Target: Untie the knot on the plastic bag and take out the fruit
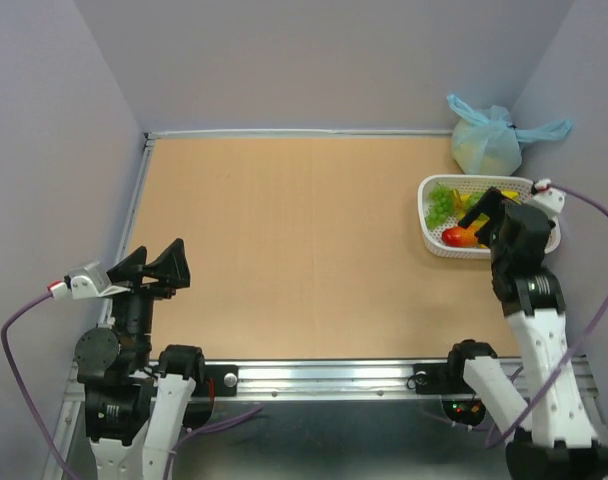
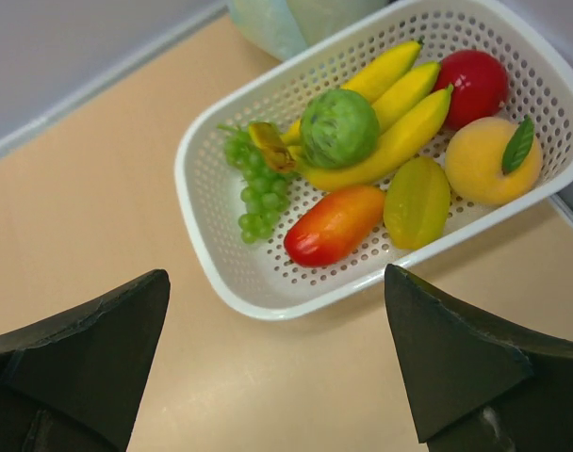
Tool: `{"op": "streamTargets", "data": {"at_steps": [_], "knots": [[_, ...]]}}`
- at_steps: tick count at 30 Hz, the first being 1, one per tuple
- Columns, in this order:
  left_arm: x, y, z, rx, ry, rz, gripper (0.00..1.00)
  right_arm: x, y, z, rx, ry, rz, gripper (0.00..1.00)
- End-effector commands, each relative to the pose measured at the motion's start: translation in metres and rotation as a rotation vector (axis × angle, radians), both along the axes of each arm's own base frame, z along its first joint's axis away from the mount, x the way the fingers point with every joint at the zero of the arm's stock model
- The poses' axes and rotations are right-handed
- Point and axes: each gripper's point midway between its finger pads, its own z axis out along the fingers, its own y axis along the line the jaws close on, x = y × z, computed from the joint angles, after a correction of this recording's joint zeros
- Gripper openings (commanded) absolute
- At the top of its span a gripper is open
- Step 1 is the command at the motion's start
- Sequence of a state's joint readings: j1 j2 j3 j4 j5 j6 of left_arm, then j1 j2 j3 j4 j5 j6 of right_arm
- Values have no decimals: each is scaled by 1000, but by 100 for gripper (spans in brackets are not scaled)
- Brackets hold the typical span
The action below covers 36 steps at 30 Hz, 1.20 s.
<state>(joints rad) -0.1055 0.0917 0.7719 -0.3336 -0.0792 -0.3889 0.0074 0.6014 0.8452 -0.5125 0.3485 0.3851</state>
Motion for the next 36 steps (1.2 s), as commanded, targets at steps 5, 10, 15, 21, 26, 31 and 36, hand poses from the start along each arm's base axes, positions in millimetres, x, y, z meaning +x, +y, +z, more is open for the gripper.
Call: {"op": "streamTargets", "data": {"at_steps": [5,10,15,21,26,31,36], "knots": [[-7,-8,8,1,71,-49,99,88,-51,23,-43,115,-334,100],[-14,-10,5,17,96,-64,99,171,-75,-13,-39,241,-353,100],[-18,-11,5,28,119,-73,99,252,-94,-28,-10,227,-316,100],[-19,-12,1,26,160,-78,99,322,-114,-81,21,234,-297,100],[-23,-11,0,9,179,-75,99,366,-113,-78,19,140,-220,100],[-30,-7,0,-7,195,-56,99,393,-95,-92,12,143,-69,48],[-33,-5,-2,-28,182,-45,99,398,-51,-92,23,144,118,1]]}}
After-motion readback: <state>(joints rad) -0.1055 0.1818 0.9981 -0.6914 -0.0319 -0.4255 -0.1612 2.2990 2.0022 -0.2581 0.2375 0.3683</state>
